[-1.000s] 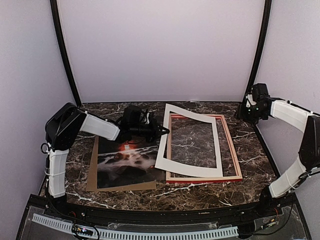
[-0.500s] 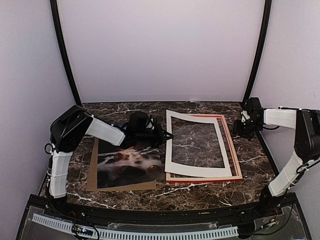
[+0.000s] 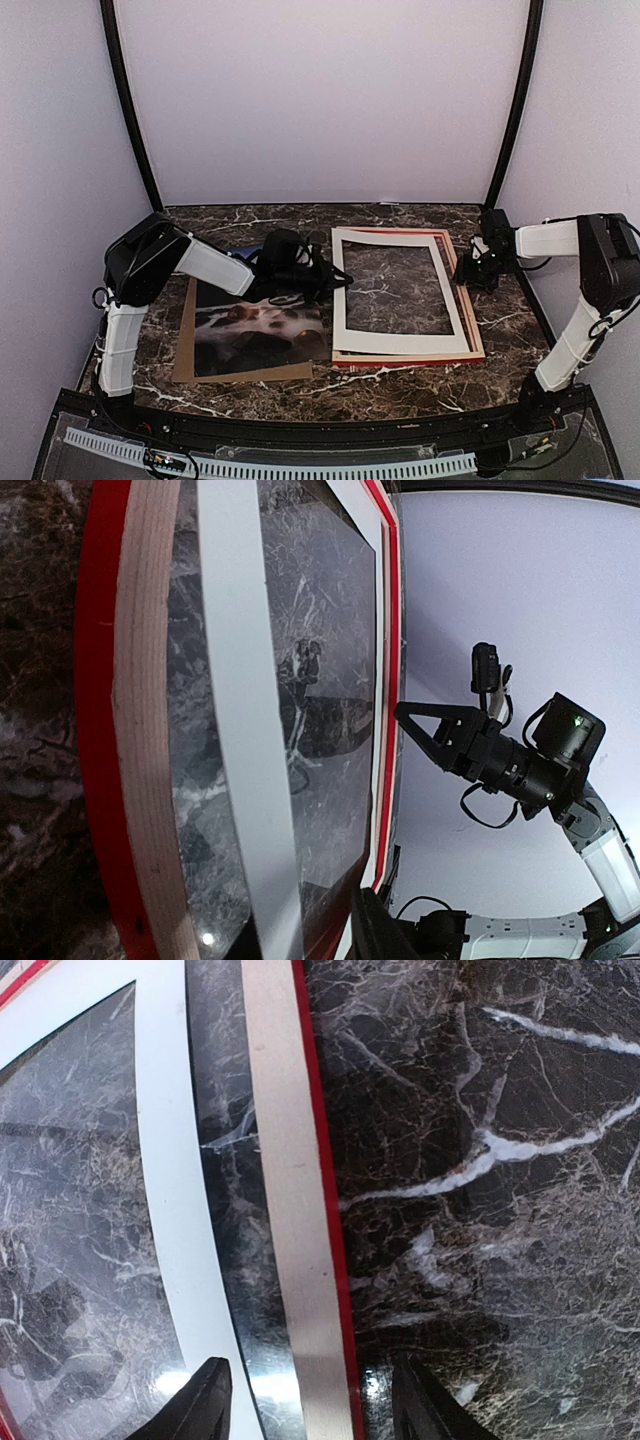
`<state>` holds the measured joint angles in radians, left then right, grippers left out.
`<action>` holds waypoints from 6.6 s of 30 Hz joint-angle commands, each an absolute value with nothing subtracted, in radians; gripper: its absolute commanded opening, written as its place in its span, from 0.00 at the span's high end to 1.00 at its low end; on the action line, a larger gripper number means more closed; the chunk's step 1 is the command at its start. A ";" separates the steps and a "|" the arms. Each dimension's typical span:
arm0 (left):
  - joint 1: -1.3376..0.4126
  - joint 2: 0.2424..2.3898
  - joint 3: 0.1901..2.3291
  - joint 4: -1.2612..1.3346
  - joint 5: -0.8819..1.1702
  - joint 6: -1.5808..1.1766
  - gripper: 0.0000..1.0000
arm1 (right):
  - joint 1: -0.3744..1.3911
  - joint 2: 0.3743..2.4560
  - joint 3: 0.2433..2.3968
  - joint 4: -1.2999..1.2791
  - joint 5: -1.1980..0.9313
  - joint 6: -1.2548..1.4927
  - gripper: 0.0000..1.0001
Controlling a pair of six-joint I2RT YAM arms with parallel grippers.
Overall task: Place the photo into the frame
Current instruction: Place the mat board on the glass panel, then adjust the mat board on the frame body, then move the frame body to the center of the board.
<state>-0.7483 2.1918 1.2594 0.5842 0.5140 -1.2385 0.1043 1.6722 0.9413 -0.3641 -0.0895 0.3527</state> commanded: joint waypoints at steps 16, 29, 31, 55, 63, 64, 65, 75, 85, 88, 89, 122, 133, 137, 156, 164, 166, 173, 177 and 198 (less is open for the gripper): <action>-0.751 2.165 1.346 0.352 0.527 -1.042 0.60 | 0.168 1.708 0.913 -0.303 -0.114 0.353 0.78; -0.751 2.180 1.443 0.207 0.496 -0.905 0.60 | 0.229 1.731 0.942 -0.296 -0.127 0.373 0.79; -0.752 2.195 1.470 0.188 0.506 -0.893 0.60 | 0.230 1.727 0.944 -0.298 -0.127 0.373 0.78; -0.752 2.211 1.497 0.121 0.512 -0.859 0.50 | 0.229 1.671 1.003 -0.355 -0.129 0.377 0.52; -0.761 2.210 1.508 0.114 0.512 -0.855 0.45 | 0.228 1.648 1.022 -0.386 -0.080 0.365 0.49; -0.763 2.210 1.509 0.115 0.511 -0.858 0.44 | 0.228 1.647 1.025 -0.388 -0.078 0.365 0.48; -0.768 2.210 1.511 0.116 0.511 -0.859 0.44 | 0.229 1.646 1.027 -0.389 -0.079 0.365 0.48; -0.777 2.207 1.567 0.037 0.472 -0.807 0.40 | 0.229 1.639 1.029 -0.405 -0.052 0.352 0.47; -0.779 2.206 1.564 0.024 0.480 -0.799 0.35 | 0.230 1.661 1.020 -0.385 -0.071 0.341 0.44; -0.779 2.206 1.562 0.025 0.480 -0.799 0.33 | 0.231 1.674 1.014 -0.378 -0.075 0.335 0.41; -0.778 2.205 1.562 0.026 0.482 -0.798 0.33 | 0.231 1.678 1.013 -0.378 -0.072 0.332 0.40; -0.780 2.203 1.554 0.028 0.483 -0.798 0.30 | 0.281 1.763 1.012 -0.413 0.041 0.302 0.50; -0.778 2.171 1.527 0.006 0.443 -0.763 0.29 | 0.281 1.761 1.010 -0.414 0.044 0.299 0.53; -0.776 2.159 1.518 -0.024 0.424 -0.747 0.28 | 0.280 1.762 1.008 -0.414 0.043 0.299 0.54; -0.764 2.038 1.413 -0.101 0.271 -0.656 0.26 | 0.281 1.759 1.005 -0.408 0.037 0.296 0.53; -0.756 1.979 1.405 -0.180 0.167 -0.576 0.24 | 0.279 1.761 1.018 -0.415 0.050 0.289 0.51; -0.753 1.954 1.407 -0.211 0.126 -0.547 0.23 | 0.279 1.762 1.023 -0.420 0.053 0.287 0.50; -0.703 1.872 1.386 -0.331 0.016 -0.470 0.20 | 0.279 1.728 1.042 -0.433 0.036 0.285 0.42; -0.631 1.780 1.290 -0.327 0.042 -0.470 0.16 | 0.280 1.677 1.063 -0.451 0.033 0.284 0.38; -0.213 1.468 0.895 -0.200 0.445 -0.483 0.01 | 0.694 1.790 1.358 -0.356 -0.115 0.386 0.25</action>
<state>-0.2340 1.5284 0.9268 -0.2279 0.3878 -0.4938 0.5961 1.6814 1.2598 -0.4118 -0.0597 0.3531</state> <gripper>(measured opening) 0.989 0.748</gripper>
